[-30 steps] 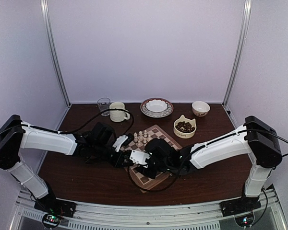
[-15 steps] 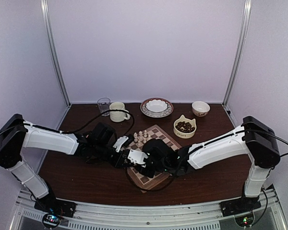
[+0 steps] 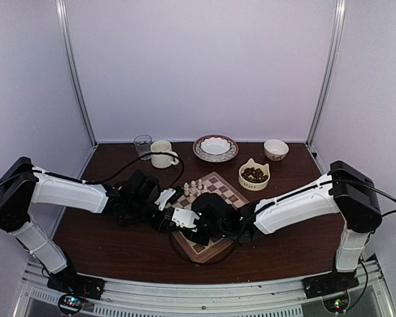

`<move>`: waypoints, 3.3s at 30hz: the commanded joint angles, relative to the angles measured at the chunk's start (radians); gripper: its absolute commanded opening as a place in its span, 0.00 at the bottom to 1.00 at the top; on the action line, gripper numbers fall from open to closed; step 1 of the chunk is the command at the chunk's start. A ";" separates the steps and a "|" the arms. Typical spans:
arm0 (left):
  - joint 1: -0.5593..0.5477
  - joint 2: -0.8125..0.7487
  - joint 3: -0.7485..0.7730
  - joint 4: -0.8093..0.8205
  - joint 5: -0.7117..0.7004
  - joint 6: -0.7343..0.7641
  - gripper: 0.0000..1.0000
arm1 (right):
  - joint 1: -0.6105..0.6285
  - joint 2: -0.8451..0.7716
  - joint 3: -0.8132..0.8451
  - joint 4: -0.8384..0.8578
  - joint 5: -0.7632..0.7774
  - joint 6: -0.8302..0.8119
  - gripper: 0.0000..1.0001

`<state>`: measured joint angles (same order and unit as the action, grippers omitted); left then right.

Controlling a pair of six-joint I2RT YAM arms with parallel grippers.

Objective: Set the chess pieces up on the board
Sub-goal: Pass from the left arm to the right

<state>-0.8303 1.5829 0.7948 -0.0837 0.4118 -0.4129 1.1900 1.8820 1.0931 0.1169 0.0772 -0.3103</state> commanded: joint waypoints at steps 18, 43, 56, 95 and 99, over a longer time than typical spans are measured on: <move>0.011 -0.057 -0.029 0.145 0.073 -0.021 0.00 | 0.037 0.036 0.027 -0.011 0.120 -0.053 0.37; 0.011 -0.073 -0.037 0.149 0.073 -0.023 0.01 | 0.037 0.063 0.040 0.002 0.243 -0.037 0.41; 0.025 -0.093 -0.065 0.212 0.143 -0.060 0.01 | 0.037 0.033 0.002 0.046 0.192 -0.047 0.52; 0.048 -0.017 -0.038 0.215 0.237 -0.067 0.02 | 0.035 -0.082 -0.111 0.157 0.153 -0.059 0.45; 0.049 -0.013 -0.035 0.211 0.238 -0.066 0.02 | 0.035 -0.078 -0.105 0.149 0.151 -0.060 0.37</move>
<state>-0.7891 1.5593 0.7315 0.1181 0.6437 -0.4931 1.2270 1.8282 0.9886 0.2581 0.2180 -0.3702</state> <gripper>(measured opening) 0.108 0.406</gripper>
